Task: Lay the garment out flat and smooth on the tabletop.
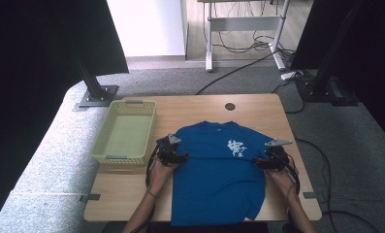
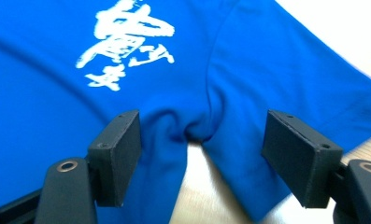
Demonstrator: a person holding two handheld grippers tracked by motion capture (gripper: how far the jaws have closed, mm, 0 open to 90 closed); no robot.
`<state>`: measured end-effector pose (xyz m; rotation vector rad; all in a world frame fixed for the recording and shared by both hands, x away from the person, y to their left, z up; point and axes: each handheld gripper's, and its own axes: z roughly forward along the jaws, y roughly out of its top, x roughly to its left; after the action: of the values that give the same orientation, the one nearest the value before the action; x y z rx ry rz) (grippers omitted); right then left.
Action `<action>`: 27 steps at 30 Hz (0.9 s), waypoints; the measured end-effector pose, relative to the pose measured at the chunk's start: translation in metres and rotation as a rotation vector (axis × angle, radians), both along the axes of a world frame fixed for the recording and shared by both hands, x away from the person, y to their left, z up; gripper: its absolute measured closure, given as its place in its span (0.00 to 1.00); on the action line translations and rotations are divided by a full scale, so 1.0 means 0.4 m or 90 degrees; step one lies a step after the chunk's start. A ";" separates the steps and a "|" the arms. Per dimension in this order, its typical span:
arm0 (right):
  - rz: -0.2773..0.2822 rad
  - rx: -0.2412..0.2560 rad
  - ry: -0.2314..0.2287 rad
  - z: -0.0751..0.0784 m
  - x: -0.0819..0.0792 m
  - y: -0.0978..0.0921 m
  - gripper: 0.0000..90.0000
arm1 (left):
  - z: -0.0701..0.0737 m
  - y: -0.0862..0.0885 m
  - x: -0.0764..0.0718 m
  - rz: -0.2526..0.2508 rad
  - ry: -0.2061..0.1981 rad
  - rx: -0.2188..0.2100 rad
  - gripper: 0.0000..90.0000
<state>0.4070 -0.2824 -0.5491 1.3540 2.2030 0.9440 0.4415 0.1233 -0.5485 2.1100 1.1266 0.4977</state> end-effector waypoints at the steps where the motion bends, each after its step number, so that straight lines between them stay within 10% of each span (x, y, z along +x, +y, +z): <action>1: -0.001 -0.005 0.013 -0.007 0.012 0.001 0.30 | 0.000 0.000 0.005 0.001 -0.002 0.002 0.37; 14: -0.021 -0.007 0.006 -0.005 0.110 -0.006 0.29 | 0.009 -0.007 0.087 0.040 -0.003 0.009 0.38; 27: 0.056 0.021 -0.002 0.025 -0.078 -0.009 0.28 | 0.010 -0.006 -0.029 -0.030 0.010 0.008 0.36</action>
<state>0.3757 -0.2860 -0.5391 1.2791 2.2705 1.0170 0.4297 0.1207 -0.5447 2.1493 1.0834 0.4684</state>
